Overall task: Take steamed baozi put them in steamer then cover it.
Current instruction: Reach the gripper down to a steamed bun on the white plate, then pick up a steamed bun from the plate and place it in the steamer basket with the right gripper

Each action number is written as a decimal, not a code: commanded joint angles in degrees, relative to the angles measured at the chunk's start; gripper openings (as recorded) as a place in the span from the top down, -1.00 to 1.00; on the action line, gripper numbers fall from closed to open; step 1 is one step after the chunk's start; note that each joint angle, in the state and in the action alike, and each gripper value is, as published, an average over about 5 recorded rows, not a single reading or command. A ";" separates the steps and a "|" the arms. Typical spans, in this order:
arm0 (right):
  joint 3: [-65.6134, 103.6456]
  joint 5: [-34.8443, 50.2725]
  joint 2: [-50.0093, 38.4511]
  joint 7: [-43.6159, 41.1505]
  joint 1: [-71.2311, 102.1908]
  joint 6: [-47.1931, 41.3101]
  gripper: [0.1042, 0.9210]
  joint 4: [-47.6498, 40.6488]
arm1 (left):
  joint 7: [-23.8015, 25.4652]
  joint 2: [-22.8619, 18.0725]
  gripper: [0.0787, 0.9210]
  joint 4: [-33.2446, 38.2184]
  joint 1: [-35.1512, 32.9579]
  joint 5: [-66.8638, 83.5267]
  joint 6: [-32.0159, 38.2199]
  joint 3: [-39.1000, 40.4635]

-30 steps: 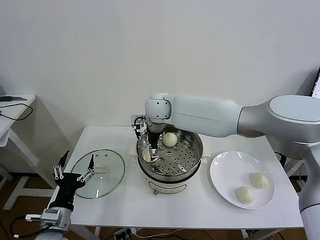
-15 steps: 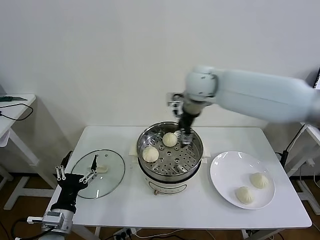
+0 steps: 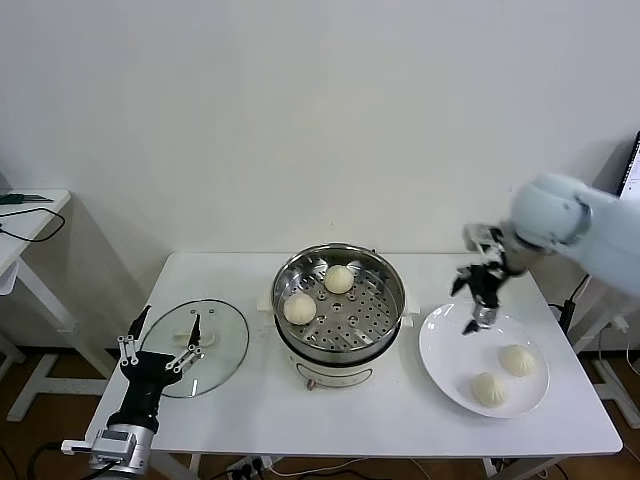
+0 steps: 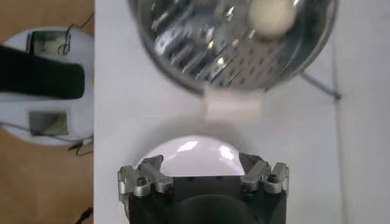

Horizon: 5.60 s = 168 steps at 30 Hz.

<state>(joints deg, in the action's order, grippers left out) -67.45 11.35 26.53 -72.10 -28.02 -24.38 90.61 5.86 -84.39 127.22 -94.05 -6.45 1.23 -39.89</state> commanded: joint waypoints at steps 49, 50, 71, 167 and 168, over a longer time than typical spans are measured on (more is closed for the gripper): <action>21.78 -14.78 -0.43 4.28 35.78 8.29 -0.76 -7.91 | -0.31 -0.57 -0.77 -3.12 1.17 -1.38 0.23 1.63; 21.81 -14.81 -0.40 4.24 35.78 8.31 -0.76 -7.91 | -0.31 -0.57 -0.77 -3.13 1.20 -1.37 0.24 1.62; 23.81 -15.57 -0.73 3.64 36.56 8.72 -0.53 -7.21 | -0.34 -0.73 -0.77 -2.63 0.70 -1.45 0.39 1.54; -9.92 -15.10 40.10 2.44 -7.04 45.46 -0.24 -1.27 | 1.31 0.15 -0.77 -5.41 2.96 1.62 -0.12 -4.30; -10.00 -15.33 40.20 2.36 -6.77 45.57 -0.24 -1.46 | 1.31 0.14 -0.77 -5.45 2.98 1.63 -0.12 -4.32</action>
<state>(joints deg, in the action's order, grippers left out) -77.36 -3.62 65.48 -69.45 -35.84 20.88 89.36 7.15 -84.26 121.83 -91.10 -4.88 1.15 -44.06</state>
